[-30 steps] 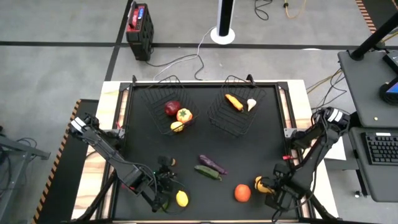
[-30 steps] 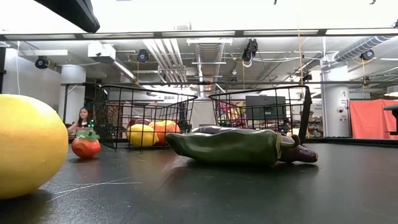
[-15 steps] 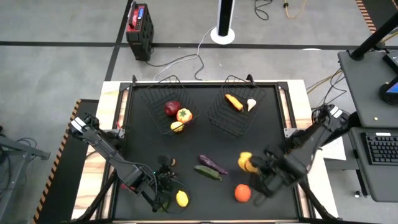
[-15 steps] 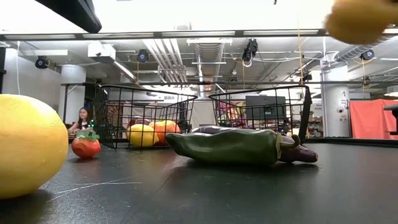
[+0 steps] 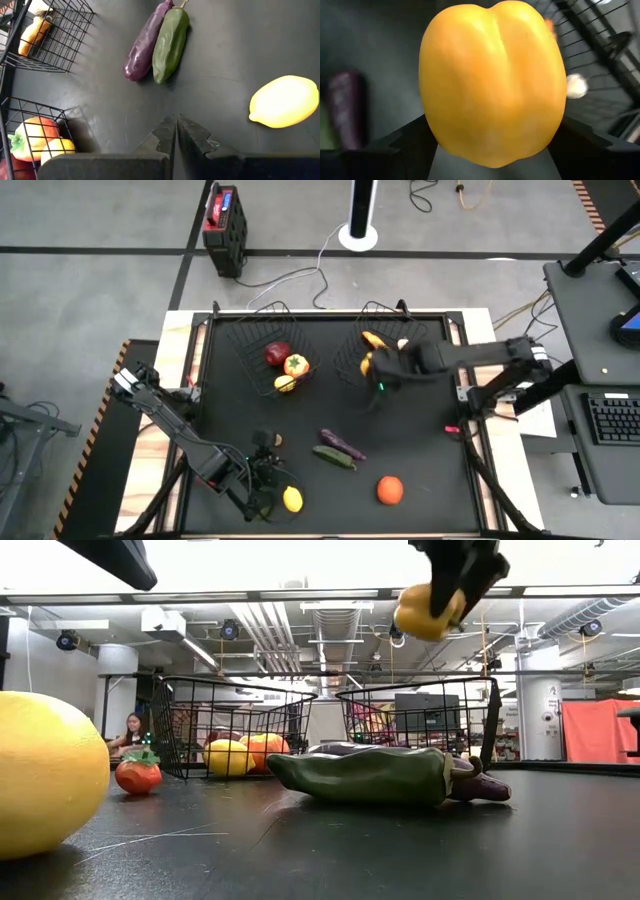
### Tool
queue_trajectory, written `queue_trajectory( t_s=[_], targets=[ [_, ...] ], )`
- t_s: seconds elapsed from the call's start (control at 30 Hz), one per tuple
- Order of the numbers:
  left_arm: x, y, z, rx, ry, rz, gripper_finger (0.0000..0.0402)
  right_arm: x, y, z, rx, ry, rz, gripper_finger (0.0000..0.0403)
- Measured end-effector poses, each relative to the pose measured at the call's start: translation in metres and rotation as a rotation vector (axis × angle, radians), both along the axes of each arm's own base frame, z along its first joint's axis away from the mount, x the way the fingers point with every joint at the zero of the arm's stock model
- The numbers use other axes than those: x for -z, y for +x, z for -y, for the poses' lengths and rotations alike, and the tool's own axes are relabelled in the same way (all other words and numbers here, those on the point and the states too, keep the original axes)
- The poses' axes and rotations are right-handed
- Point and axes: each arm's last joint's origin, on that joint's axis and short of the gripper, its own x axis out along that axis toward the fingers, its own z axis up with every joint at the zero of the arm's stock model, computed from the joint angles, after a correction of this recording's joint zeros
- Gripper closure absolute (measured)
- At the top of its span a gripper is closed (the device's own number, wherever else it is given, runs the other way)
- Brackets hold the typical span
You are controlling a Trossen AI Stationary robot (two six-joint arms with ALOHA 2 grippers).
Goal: Sort produce into baskets
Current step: Put the yellow bell pepper into the right black wire basket
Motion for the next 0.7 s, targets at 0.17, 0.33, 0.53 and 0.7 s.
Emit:
queue_trajectory(
  t_s=[0.17, 0.33, 0.53, 0.7],
  targets=[
    [0.001, 0.000, 0.000, -0.010, -0.004, -0.001, 0.0400, 0.000, 0.004, 0.044, 0.026, -0.007, -0.010, 0.0088],
    [0.004, -0.001, -0.001, -0.022, -0.009, -0.003, 0.0400, 0.006, 0.005, 0.077, 0.062, 0.008, -0.028, 0.0085],
    [0.008, -0.006, 0.001, -0.028, -0.014, -0.009, 0.0400, 0.014, 0.008, 0.102, 0.066, 0.043, -0.043, 0.0090],
    [0.011, -0.011, 0.002, -0.040, -0.027, -0.008, 0.0400, 0.028, 0.019, 0.107, 0.037, 0.063, -0.088, 0.0082]
  ],
)
